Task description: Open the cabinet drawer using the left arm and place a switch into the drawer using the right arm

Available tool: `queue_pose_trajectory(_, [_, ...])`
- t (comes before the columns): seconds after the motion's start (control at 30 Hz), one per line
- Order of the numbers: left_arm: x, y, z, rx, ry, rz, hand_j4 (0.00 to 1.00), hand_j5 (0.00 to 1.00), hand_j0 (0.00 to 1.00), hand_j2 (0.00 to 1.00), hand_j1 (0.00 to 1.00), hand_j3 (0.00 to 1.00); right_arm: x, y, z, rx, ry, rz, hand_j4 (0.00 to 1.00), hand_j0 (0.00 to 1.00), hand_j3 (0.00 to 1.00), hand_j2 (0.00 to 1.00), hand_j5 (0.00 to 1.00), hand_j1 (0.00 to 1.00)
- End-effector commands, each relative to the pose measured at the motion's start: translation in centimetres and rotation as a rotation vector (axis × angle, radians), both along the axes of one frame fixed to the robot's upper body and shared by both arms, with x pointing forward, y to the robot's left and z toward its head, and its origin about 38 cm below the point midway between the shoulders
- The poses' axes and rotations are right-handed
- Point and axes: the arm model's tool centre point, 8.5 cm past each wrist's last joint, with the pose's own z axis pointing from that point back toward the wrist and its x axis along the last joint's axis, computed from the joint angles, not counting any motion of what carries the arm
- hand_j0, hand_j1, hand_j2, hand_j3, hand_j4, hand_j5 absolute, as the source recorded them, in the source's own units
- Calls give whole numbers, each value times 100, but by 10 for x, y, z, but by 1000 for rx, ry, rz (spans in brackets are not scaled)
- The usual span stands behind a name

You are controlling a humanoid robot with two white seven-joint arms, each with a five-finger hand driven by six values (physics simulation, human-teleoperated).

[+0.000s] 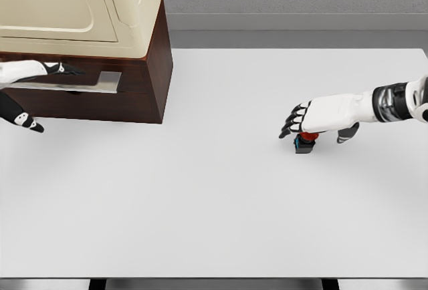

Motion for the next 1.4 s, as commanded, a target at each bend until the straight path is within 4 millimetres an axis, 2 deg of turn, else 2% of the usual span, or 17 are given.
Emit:
queue_pose_trajectory(0.0, [0,0,-3,7,6,2,100,100,100,100,100,100,1,0,0,2,1,-3,100,100,100,100,100,100])
queue_pose_trajectory(0.5, [-1,6,-8,16,19,6,100,100,100,100,100,100,-1,0,-3,-3,4,-1,100,100,100,100,100,100])
queue_pose_trajectory(0.77, [-10,11,-14,38,37,-16,100,100,100,100,100,100,0,0,-3,-2,3,-2,100,100,100,100,100,100])
queue_pose_trajectory(1.37, [-34,18,-6,77,38,-96,100,100,100,100,100,100,0,10,-4,8,5,17,100,100,100,100,100,100])
